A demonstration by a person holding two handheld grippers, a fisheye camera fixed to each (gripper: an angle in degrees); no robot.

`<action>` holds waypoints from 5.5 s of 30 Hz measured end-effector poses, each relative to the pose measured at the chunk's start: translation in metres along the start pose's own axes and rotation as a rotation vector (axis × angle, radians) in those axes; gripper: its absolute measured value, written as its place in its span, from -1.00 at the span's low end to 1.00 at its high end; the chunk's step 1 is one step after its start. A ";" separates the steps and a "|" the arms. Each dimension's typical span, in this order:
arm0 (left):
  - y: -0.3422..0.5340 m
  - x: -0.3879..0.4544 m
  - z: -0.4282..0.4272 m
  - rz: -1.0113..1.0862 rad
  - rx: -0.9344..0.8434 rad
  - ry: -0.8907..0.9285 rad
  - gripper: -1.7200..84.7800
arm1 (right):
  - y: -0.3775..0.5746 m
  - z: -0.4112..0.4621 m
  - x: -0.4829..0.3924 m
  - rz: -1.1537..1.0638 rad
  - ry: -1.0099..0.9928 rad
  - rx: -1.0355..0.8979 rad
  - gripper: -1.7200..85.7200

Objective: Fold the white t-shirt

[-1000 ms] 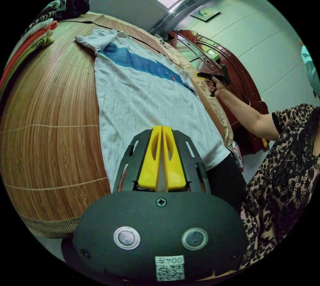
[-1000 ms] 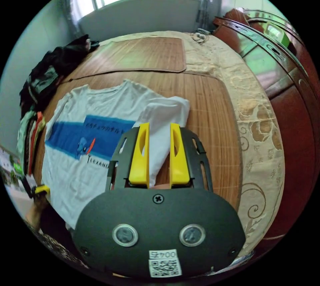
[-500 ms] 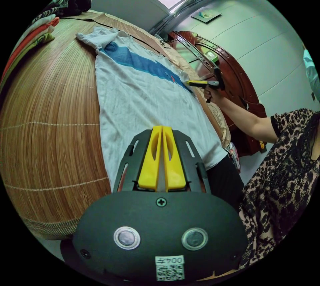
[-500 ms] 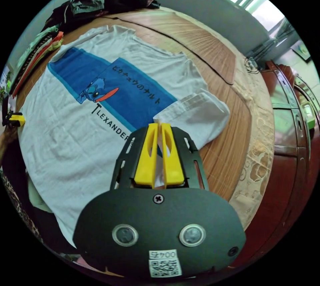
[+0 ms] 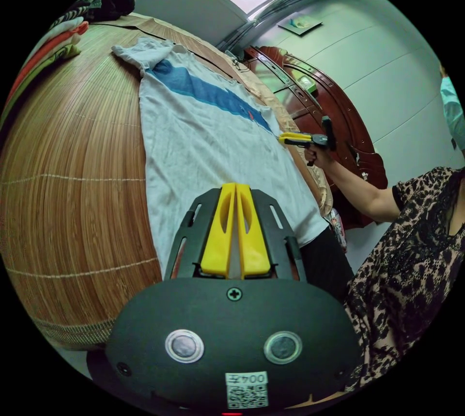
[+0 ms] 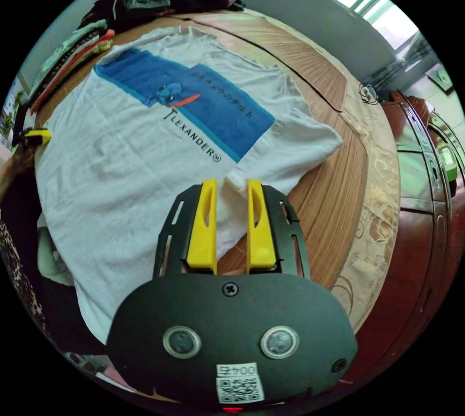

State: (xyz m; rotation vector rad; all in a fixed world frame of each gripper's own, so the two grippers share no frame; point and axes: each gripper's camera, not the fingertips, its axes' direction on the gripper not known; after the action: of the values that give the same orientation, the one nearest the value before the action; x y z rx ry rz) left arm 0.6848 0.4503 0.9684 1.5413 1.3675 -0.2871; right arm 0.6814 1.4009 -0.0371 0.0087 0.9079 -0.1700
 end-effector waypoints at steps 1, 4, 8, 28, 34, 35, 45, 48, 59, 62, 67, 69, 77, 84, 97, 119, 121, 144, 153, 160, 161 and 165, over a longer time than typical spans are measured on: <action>0.000 -0.002 0.000 -0.002 0.000 0.003 -0.96 | -0.003 -0.007 0.006 0.027 -0.002 0.033 -0.74; -0.001 -0.007 0.000 -0.005 0.000 0.009 -0.96 | -0.020 -0.020 0.022 0.097 0.054 0.110 -0.77; -0.002 -0.015 0.000 -0.013 0.000 0.020 -0.96 | -0.056 -0.017 0.050 0.194 0.083 0.154 -0.80; -0.009 -0.049 0.006 -0.026 0.003 0.038 -0.96 | -0.065 0.087 0.156 0.585 -0.279 0.026 -0.81; -0.011 -0.060 0.011 -0.029 0.003 0.040 -0.96 | -0.048 0.093 0.151 0.569 -0.161 0.031 -0.89; -0.012 -0.062 0.012 -0.029 0.004 0.040 -0.96 | -0.045 0.091 0.151 0.572 -0.174 0.053 -0.89; -0.016 -0.081 0.025 -0.041 0.004 0.053 -0.96 | 0.003 0.052 0.135 0.469 -0.254 0.234 -0.63; -0.018 -0.084 0.030 -0.035 0.002 0.046 -0.96 | 0.057 -0.005 0.104 0.427 -0.409 0.473 -0.47; -0.028 -0.055 0.050 0.041 -0.033 -0.158 -0.95 | 0.344 -0.029 -0.028 0.755 -0.906 0.854 -0.92; -0.043 -0.032 0.035 0.086 -0.003 -0.190 -0.94 | 0.387 -0.029 -0.049 0.791 -0.824 0.878 -0.90; -0.079 -0.034 0.009 0.107 0.034 -0.229 -0.88 | 0.412 -0.019 -0.064 0.799 -0.767 0.922 -0.46; -0.097 -0.049 0.003 0.067 0.036 -0.251 -0.82 | 0.414 -0.011 -0.065 0.805 -0.798 0.943 -0.50; -0.186 -0.146 0.011 -0.133 0.050 -0.384 -0.77 | 0.367 0.023 -0.084 0.514 -0.869 0.841 -0.58; -0.242 -0.206 0.054 -0.246 0.068 -0.442 -0.71 | 0.326 0.050 -0.100 0.409 -0.753 0.683 -0.58; -0.289 -0.207 0.139 -0.282 0.029 -0.519 -0.84 | 0.281 0.055 -0.135 0.431 -0.563 0.554 -0.59; -0.117 0.183 0.388 1.177 -0.236 -0.963 -0.86 | 0.217 0.030 -0.151 0.457 -0.493 0.534 -0.66; -0.098 0.179 0.413 1.255 -0.334 -1.030 -0.81 | 0.208 0.026 -0.149 0.453 -0.492 0.527 -0.67; -0.157 -0.149 0.186 -0.146 0.137 -0.123 -0.69 | -0.212 -0.011 -0.160 -0.002 -0.504 0.303 -0.83; -0.148 -0.270 0.137 -0.337 0.160 -0.081 -0.88 | -0.382 0.079 -0.230 -0.072 -0.342 0.072 -0.77; -0.147 -0.314 0.109 -0.367 0.170 -0.057 -0.90 | -0.389 0.023 -0.170 -0.166 -0.283 0.148 -0.75; -0.147 -0.321 0.104 -0.371 0.170 -0.053 -0.90 | -0.390 0.023 -0.164 -0.170 -0.287 0.136 -0.74; -0.146 -0.342 0.092 -0.386 0.170 -0.030 -0.91 | -0.403 0.035 -0.147 -0.196 -0.347 0.061 -0.73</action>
State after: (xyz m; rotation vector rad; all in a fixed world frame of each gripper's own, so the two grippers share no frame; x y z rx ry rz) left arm 0.4874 0.1496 1.0993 1.3923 1.6471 -0.6760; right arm 0.5591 1.0217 0.1256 -0.0520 0.5555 -0.3701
